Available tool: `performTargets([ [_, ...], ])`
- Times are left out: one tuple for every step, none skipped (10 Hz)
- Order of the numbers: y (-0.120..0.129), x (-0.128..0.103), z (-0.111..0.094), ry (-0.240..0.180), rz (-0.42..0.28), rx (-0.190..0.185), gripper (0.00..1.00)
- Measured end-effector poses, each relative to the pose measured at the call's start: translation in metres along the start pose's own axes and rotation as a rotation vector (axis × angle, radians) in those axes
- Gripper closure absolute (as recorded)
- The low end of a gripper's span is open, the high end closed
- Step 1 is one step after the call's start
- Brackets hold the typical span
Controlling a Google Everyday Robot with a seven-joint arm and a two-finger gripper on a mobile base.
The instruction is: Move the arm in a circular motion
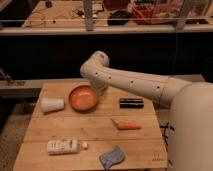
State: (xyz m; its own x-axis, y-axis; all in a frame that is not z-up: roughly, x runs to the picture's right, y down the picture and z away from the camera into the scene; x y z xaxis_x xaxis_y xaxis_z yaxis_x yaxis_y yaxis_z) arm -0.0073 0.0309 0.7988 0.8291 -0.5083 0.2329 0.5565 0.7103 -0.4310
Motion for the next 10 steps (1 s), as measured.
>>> performTargets([
  [-0.005,-0.001,0.002,-0.004,-0.003,0.001,0.87],
  [-0.008,-0.001,0.003,-0.011,0.002,0.003,0.94],
  [-0.007,0.005,0.004,-0.017,0.014,0.002,0.99],
  [-0.003,0.013,0.005,-0.025,0.026,0.000,0.99],
  [0.004,0.028,0.007,-0.031,0.040,0.002,0.99],
  [0.012,0.044,0.008,-0.039,0.057,0.004,0.99],
  [0.022,0.057,0.009,-0.047,0.076,0.005,0.99],
  [0.025,0.066,0.010,-0.048,0.094,0.003,0.99],
  [0.022,0.070,0.011,-0.056,0.110,0.002,0.99],
  [0.020,0.072,0.011,-0.056,0.119,-0.001,0.99],
])
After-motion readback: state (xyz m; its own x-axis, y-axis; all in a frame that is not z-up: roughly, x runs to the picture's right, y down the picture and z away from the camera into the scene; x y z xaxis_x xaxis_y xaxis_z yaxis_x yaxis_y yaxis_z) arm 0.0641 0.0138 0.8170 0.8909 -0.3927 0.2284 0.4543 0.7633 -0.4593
